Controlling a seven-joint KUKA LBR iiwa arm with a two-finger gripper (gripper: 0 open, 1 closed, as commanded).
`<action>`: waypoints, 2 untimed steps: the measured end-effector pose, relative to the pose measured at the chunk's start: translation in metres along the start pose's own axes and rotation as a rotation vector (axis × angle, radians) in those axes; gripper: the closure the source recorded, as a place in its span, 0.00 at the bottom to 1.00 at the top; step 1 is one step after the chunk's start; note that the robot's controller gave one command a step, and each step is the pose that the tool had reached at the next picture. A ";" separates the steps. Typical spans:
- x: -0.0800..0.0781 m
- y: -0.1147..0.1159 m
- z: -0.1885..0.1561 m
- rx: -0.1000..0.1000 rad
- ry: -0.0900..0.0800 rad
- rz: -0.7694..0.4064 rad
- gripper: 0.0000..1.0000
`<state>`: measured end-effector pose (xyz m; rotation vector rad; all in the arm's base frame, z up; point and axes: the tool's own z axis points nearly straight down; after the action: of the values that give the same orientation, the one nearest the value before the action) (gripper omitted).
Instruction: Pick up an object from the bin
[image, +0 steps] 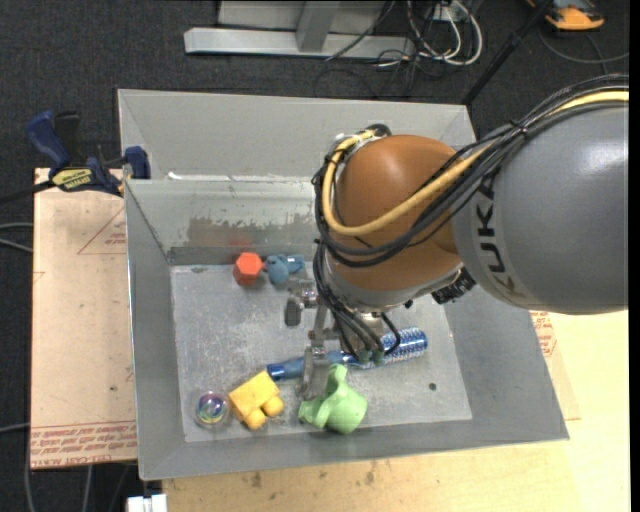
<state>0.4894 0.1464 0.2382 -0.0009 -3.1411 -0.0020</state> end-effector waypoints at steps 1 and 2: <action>0.001 -0.010 0.102 0.002 0.008 0.043 0.00; 0.006 0.032 0.165 -0.002 -0.017 -0.099 0.00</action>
Offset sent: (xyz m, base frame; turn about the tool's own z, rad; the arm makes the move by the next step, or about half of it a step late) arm 0.0009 -0.0105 -0.0969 0.0441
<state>0.4838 0.1782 0.0728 0.1555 -3.1541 -0.0046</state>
